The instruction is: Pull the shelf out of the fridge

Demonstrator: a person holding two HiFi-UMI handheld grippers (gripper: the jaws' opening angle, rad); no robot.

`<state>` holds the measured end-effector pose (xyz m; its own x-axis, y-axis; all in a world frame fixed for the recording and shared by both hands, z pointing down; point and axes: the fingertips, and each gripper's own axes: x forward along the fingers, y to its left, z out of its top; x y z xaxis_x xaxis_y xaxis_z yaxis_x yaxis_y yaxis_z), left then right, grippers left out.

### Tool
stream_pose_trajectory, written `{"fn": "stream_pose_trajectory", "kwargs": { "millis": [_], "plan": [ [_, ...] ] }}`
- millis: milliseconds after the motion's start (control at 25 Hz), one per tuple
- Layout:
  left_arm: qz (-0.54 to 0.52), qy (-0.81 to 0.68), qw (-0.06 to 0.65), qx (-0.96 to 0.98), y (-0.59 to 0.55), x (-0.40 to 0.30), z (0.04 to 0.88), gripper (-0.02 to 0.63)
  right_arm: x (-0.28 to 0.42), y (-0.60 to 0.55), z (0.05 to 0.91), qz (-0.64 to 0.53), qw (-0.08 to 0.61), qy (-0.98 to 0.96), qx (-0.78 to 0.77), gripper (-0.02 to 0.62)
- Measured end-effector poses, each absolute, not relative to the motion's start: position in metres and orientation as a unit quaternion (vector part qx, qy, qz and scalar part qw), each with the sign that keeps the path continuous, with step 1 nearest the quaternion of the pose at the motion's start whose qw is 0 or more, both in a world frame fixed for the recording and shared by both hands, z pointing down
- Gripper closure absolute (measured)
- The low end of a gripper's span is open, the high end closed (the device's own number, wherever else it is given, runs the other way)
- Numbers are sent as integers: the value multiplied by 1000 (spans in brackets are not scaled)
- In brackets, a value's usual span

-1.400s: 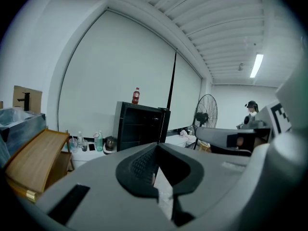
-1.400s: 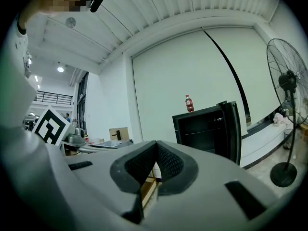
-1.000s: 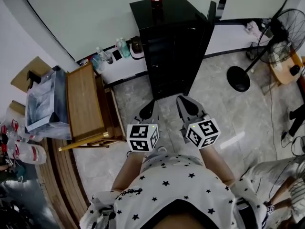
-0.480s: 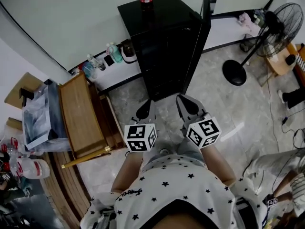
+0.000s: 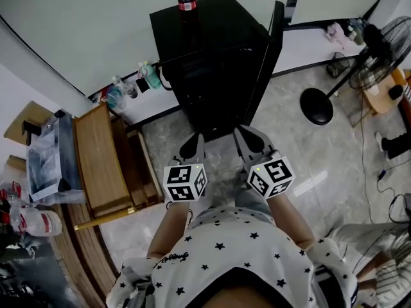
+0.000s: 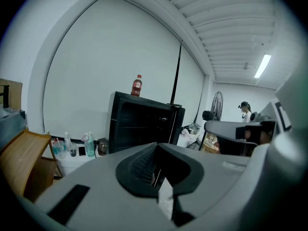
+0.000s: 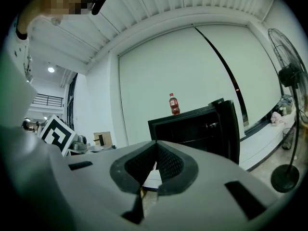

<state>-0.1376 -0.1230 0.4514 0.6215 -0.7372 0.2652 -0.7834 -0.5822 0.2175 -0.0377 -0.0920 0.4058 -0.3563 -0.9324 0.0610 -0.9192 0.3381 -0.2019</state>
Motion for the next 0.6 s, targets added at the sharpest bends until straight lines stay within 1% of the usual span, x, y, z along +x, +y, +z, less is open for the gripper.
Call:
{"fn": "stream_pose_trajectory", "kwargs": {
  "millis": [240, 600],
  "plan": [
    [68, -458, 159, 872, -157, -101, 447, 594, 4, -129, 396, -96, 28, 833, -545, 601],
    [50, -504, 171, 845, -198, -63, 445, 594, 46, -172, 396, -100, 14, 857, -505, 601]
  ]
}}
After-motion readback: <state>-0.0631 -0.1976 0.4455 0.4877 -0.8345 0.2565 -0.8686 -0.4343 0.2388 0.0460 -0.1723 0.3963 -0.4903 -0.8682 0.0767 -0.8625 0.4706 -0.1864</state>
